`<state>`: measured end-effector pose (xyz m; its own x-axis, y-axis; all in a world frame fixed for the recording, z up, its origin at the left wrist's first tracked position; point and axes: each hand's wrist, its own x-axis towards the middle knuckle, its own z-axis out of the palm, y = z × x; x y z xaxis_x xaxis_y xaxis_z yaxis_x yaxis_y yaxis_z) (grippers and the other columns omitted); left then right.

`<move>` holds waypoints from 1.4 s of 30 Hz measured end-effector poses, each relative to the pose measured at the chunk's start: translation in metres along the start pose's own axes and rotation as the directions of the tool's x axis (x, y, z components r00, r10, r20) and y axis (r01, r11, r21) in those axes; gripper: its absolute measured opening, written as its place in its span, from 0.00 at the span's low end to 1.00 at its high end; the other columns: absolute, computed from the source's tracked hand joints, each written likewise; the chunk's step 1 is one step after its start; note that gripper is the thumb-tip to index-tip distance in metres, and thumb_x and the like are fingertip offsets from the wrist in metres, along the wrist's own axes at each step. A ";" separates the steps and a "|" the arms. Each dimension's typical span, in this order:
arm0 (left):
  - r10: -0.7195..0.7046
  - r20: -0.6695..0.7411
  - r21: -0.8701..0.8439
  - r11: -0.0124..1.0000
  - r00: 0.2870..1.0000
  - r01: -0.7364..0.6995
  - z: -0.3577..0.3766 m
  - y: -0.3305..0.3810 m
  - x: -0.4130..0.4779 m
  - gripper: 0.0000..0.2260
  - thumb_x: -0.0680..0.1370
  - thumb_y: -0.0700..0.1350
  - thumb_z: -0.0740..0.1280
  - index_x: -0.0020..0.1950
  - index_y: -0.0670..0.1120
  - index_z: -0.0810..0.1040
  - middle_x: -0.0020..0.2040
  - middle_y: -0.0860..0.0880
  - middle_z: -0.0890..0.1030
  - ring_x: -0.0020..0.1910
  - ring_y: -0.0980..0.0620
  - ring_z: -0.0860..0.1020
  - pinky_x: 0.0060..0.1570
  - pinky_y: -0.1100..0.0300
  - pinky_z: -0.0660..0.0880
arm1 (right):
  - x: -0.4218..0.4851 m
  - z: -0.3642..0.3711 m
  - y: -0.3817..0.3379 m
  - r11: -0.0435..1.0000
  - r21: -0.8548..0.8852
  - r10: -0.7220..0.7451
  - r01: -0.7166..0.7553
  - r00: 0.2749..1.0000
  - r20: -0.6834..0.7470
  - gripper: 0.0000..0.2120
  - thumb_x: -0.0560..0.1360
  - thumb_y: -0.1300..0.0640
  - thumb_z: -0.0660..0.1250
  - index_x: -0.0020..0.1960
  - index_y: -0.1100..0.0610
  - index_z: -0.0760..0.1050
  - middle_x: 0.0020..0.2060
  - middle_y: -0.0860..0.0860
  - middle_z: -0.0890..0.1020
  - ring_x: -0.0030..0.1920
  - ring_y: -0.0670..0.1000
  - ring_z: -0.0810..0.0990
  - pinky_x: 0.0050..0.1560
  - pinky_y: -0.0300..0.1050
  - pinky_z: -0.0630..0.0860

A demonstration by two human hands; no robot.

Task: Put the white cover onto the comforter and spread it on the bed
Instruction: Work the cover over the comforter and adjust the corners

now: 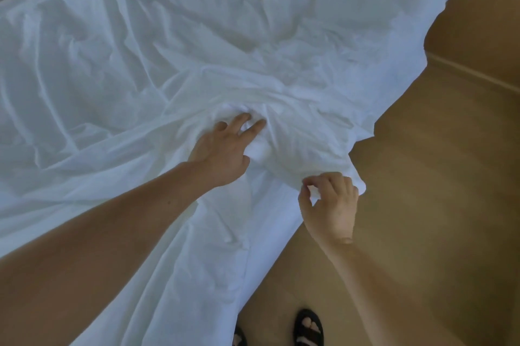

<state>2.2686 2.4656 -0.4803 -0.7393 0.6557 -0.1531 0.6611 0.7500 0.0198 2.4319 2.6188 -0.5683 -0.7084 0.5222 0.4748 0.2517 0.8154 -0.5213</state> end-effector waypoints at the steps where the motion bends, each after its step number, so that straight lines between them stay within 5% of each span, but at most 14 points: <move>1: 0.001 0.024 0.005 1.000 1.000 -0.001 0.003 0.003 0.003 0.34 0.79 0.48 0.61 0.80 0.60 0.47 0.80 0.54 0.50 0.67 0.44 0.66 0.57 0.51 0.71 | -0.003 0.009 0.005 0.996 -0.069 -0.053 0.060 0.993 0.106 0.12 0.70 0.54 0.68 0.51 0.57 0.82 0.47 0.53 0.81 0.49 0.57 0.77 0.51 0.48 0.69; 4: -0.008 0.062 0.029 1.000 0.998 0.006 0.010 0.007 0.009 0.33 0.80 0.49 0.60 0.80 0.59 0.46 0.80 0.55 0.50 0.69 0.44 0.65 0.59 0.51 0.70 | 0.009 0.025 0.024 0.947 -0.319 0.048 0.049 0.956 0.289 0.25 0.69 0.54 0.74 0.65 0.58 0.77 0.60 0.55 0.79 0.61 0.60 0.75 0.61 0.58 0.71; 9: 0.011 0.075 0.027 1.000 0.997 -0.013 0.023 0.000 0.018 0.31 0.80 0.48 0.60 0.81 0.55 0.50 0.80 0.57 0.54 0.70 0.44 0.64 0.60 0.50 0.71 | 0.051 0.044 0.034 0.872 -0.483 0.224 0.074 0.818 0.530 0.23 0.78 0.41 0.65 0.69 0.51 0.71 0.67 0.50 0.72 0.66 0.56 0.68 0.62 0.50 0.66; 13: -0.008 0.088 0.032 0.999 0.996 0.005 0.035 -0.011 0.024 0.29 0.79 0.47 0.61 0.79 0.56 0.55 0.80 0.60 0.54 0.70 0.46 0.65 0.62 0.50 0.71 | 0.066 0.039 0.051 0.951 -0.292 0.278 -0.100 0.688 0.670 0.19 0.79 0.51 0.67 0.68 0.52 0.74 0.61 0.54 0.75 0.58 0.56 0.75 0.53 0.46 0.74; 15: -0.017 0.109 0.011 1.000 0.994 0.015 0.040 -0.015 0.026 0.29 0.79 0.47 0.61 0.79 0.56 0.55 0.80 0.60 0.53 0.70 0.46 0.64 0.62 0.50 0.71 | 0.065 0.021 0.060 0.951 -0.183 0.303 -0.250 0.625 0.720 0.12 0.79 0.52 0.67 0.60 0.55 0.79 0.50 0.55 0.81 0.48 0.55 0.80 0.47 0.49 0.78; 18: -0.020 0.103 -0.022 1.000 0.994 0.022 0.044 -0.010 0.021 0.31 0.79 0.47 0.62 0.80 0.52 0.53 0.81 0.57 0.52 0.71 0.44 0.63 0.62 0.50 0.72 | 0.057 -0.003 0.052 0.938 -0.016 0.265 -0.345 0.688 0.676 0.17 0.77 0.50 0.70 0.43 0.65 0.78 0.33 0.59 0.76 0.32 0.52 0.71 0.34 0.47 0.70; 21: -0.008 0.034 -0.096 0.995 0.999 0.012 0.036 -0.007 0.008 0.32 0.78 0.46 0.63 0.80 0.50 0.53 0.81 0.55 0.52 0.70 0.43 0.63 0.61 0.50 0.72 | 0.052 -0.036 0.010 0.863 0.284 0.174 -0.419 0.773 0.610 0.19 0.76 0.52 0.72 0.38 0.67 0.74 0.29 0.55 0.70 0.30 0.48 0.67 0.31 0.41 0.65; 25: 0.015 -0.029 -0.138 0.990 0.999 -0.019 0.020 -0.020 -0.015 0.36 0.76 0.45 0.66 0.81 0.52 0.52 0.80 0.57 0.52 0.67 0.45 0.65 0.56 0.54 0.73 | 0.044 -0.103 -0.051 0.705 0.668 0.006 -0.238 0.944 0.330 0.14 0.76 0.48 0.71 0.37 0.54 0.77 0.39 0.46 0.81 0.46 0.45 0.80 0.48 0.36 0.74; 29: 0.008 -0.143 -0.200 0.979 0.990 -0.037 0.005 -0.030 -0.041 0.37 0.75 0.41 0.66 0.81 0.53 0.54 0.80 0.58 0.54 0.67 0.46 0.65 0.58 0.53 0.73 | -0.003 -0.127 -0.068 0.338 0.810 -0.015 -0.479 0.858 0.513 0.23 0.73 0.43 0.74 0.34 0.60 0.72 0.39 0.51 0.80 0.57 0.47 0.80 0.55 0.38 0.74; 31: -0.003 -0.182 -0.214 0.976 0.983 -0.037 -0.006 -0.035 -0.048 0.30 0.75 0.36 0.64 0.76 0.52 0.66 0.76 0.53 0.67 0.65 0.43 0.69 0.56 0.50 0.73 | -0.035 -0.119 -0.058 0.459 0.670 -0.050 -0.583 0.736 0.675 0.18 0.76 0.51 0.72 0.31 0.53 0.72 0.40 0.50 0.82 0.53 0.45 0.81 0.50 0.34 0.73; 33: -0.015 -0.269 -0.232 0.971 0.963 -0.050 -0.018 -0.042 -0.052 0.23 0.73 0.33 0.62 0.65 0.50 0.79 0.62 0.48 0.80 0.58 0.40 0.76 0.50 0.49 0.74 | -0.070 -0.106 -0.030 0.696 0.496 -0.064 -0.519 0.644 0.763 0.18 0.78 0.48 0.68 0.31 0.49 0.69 0.38 0.52 0.79 0.39 0.45 0.76 0.39 0.39 0.70; 36: 0.014 -0.378 -0.210 0.973 0.926 -0.101 -0.029 -0.042 -0.060 0.22 0.70 0.39 0.58 0.56 0.51 0.85 0.51 0.45 0.84 0.50 0.38 0.80 0.46 0.49 0.76 | -0.107 -0.089 0.019 0.981 0.184 -0.083 -0.055 0.740 0.668 0.24 0.80 0.34 0.54 0.34 0.50 0.64 0.33 0.45 0.69 0.36 0.41 0.69 0.35 0.36 0.63; 38: 0.095 -0.346 -0.096 0.986 0.933 -0.136 -0.032 -0.028 -0.065 0.20 0.70 0.42 0.60 0.56 0.49 0.84 0.50 0.44 0.84 0.50 0.38 0.79 0.47 0.50 0.73 | -0.120 -0.087 0.035 0.992 0.129 -0.083 0.015 0.835 0.544 0.24 0.82 0.36 0.52 0.35 0.51 0.67 0.36 0.39 0.71 0.43 0.37 0.71 0.37 0.32 0.65; 42: 0.400 -0.274 0.189 0.914 0.874 -0.359 -0.020 0.022 -0.071 0.28 0.66 0.54 0.67 0.66 0.48 0.73 0.61 0.48 0.77 0.63 0.43 0.69 0.57 0.48 0.66 | -0.102 -0.097 0.004 0.821 0.491 0.053 -0.290 0.896 0.441 0.14 0.83 0.52 0.62 0.40 0.53 0.78 0.53 0.39 0.82 0.58 0.44 0.80 0.54 0.33 0.73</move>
<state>2.3328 2.4372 -0.4488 -0.4166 0.8974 0.1451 0.8940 0.4334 -0.1135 2.5692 2.5928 -0.5504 -0.9120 0.4011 0.0854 0.0882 0.3953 -0.9143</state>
